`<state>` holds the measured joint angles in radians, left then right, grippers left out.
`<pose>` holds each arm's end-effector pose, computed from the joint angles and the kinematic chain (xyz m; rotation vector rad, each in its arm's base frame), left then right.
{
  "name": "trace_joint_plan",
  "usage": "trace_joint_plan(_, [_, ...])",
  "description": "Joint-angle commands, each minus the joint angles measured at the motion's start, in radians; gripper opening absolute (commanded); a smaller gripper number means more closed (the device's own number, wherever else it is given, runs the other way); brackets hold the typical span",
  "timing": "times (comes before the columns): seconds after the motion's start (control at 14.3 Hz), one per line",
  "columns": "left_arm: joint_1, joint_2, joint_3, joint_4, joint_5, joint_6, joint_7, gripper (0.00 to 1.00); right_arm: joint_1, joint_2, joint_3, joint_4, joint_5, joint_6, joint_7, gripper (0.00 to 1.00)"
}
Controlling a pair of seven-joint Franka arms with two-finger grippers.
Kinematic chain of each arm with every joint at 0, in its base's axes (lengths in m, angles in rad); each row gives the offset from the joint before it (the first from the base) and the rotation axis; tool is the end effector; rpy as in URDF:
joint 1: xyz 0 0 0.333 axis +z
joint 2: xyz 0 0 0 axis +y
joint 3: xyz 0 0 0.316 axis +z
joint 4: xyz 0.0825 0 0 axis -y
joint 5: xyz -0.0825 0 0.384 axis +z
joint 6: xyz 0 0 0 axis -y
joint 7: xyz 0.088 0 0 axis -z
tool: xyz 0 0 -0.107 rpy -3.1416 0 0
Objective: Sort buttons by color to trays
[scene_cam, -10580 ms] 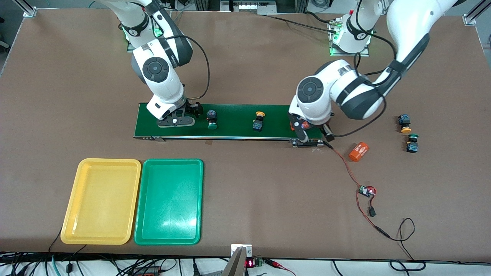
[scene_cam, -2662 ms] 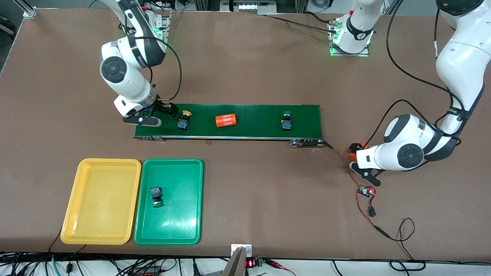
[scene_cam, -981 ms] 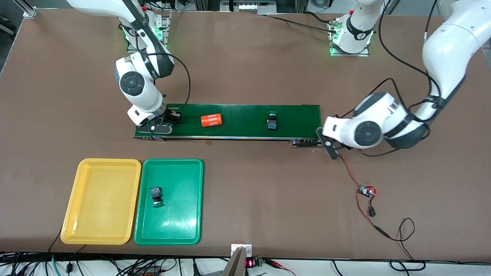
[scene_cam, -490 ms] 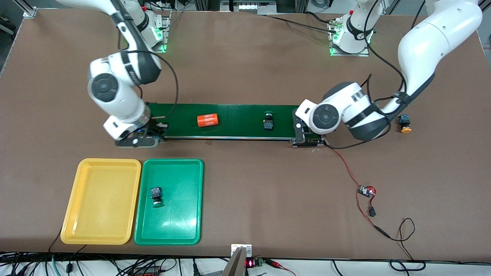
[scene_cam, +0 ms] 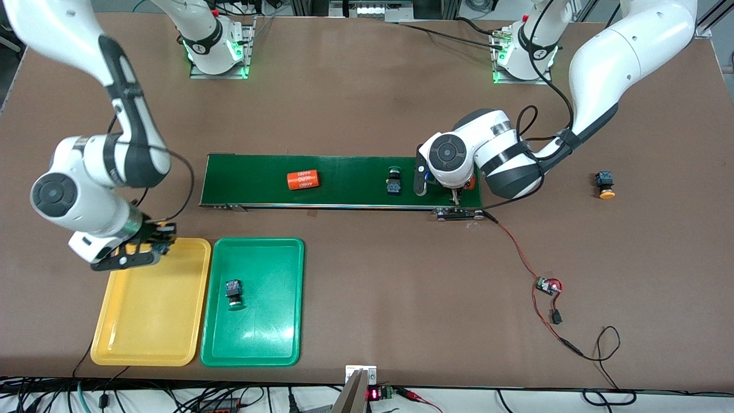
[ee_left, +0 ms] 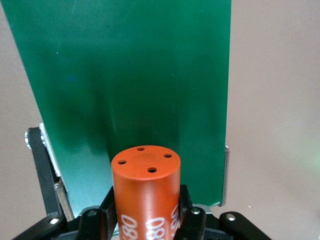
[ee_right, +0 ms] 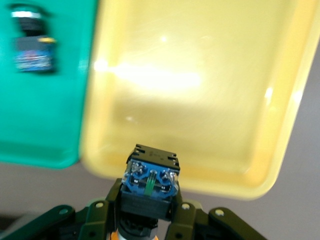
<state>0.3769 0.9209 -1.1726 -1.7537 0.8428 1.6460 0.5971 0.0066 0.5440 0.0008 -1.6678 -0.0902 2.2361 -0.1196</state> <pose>0.5196 -0.3155 0.2540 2.0696 -2.2919 -0.5665 0.6819 0.0023 0.2924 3.0563 0.2785 0.0311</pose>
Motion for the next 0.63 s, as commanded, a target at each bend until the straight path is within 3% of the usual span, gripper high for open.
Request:
trace_joint_plan(0.0, [0.005,-0.017,0.001,-0.019,0.019,-0.008,0.021,0.36,-0.049,0.083,0.011,0.043,-0.009,0.101,-0.075,0.01])
trace_joint_plan(0.07, [0.005,-0.016,0.001,-0.02,0.019,-0.006,0.023,0.8,-0.053,0.097,0.011,0.045,-0.013,0.123,-0.077,0.01])
trace_joint_plan(0.14, [0.004,-0.016,0.001,-0.018,0.019,-0.006,0.024,1.0,-0.062,0.115,0.011,0.045,-0.013,0.137,-0.083,0.05])
trace_joint_plan(0.35, [0.022,-0.025,-0.01,-0.003,0.016,-0.015,0.033,1.0,-0.068,0.146,0.01,0.042,-0.013,0.207,-0.092,0.23])
trace_joint_plan(0.49, [0.106,-0.036,-0.08,0.0,0.016,-0.017,0.033,1.0,-0.065,0.152,0.01,0.039,-0.013,0.209,-0.092,0.34])
trace_joint_plan(0.56, [0.152,-0.036,-0.105,0.002,0.016,-0.018,0.032,1.0,-0.063,0.157,0.008,0.039,-0.013,0.211,-0.092,0.34])
